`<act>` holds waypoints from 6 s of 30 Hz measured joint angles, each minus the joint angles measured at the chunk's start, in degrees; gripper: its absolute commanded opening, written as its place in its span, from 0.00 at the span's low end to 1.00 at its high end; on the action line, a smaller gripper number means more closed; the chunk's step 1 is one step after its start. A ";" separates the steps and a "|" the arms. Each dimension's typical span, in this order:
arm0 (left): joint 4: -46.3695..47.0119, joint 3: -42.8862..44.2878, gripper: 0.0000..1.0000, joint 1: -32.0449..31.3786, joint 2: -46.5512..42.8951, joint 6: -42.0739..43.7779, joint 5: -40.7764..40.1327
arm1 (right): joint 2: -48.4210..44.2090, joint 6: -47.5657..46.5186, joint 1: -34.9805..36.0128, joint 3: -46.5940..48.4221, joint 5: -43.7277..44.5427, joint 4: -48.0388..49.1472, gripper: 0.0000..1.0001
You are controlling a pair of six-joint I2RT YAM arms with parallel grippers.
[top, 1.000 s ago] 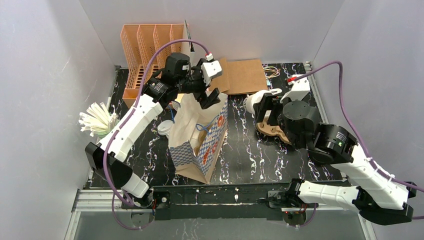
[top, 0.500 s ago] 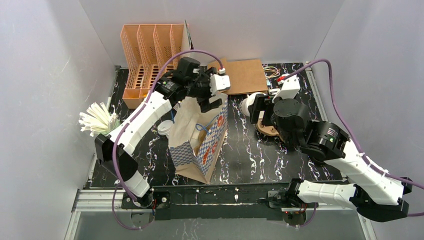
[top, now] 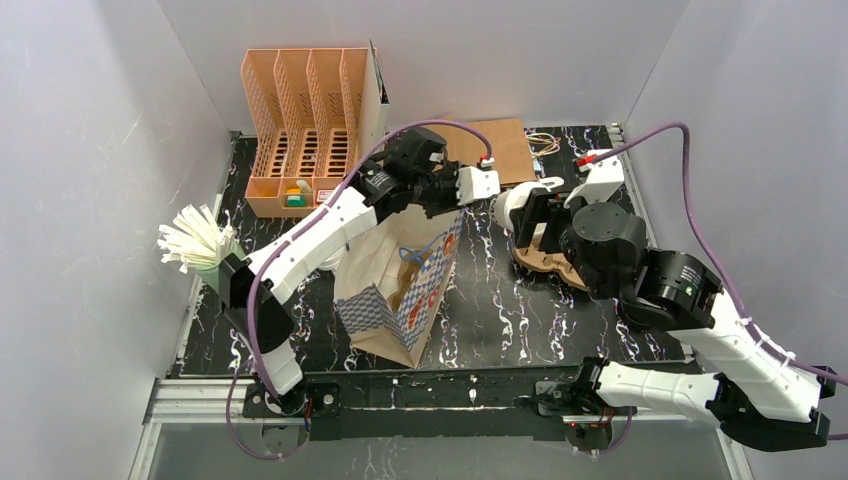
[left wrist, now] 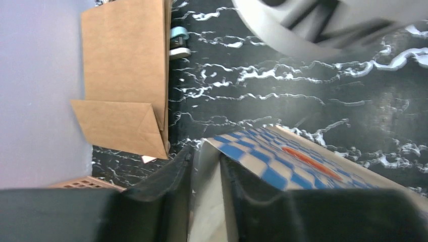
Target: Pack the takeout coffee
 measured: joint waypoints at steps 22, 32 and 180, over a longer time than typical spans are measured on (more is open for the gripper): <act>-10.99 41.62 0.00 -5.05 25.83 -42.60 -40.68 | -3.43 -4.83 0.00 0.94 3.21 -1.70 0.50; -16.94 28.17 0.07 -5.03 19.96 -59.30 -43.74 | -1.29 -11.52 0.00 5.75 3.23 -1.92 0.49; 15.21 -2.43 0.00 -1.05 -5.20 -60.26 -15.30 | 14.36 -37.62 -20.02 -27.78 -29.59 35.32 0.20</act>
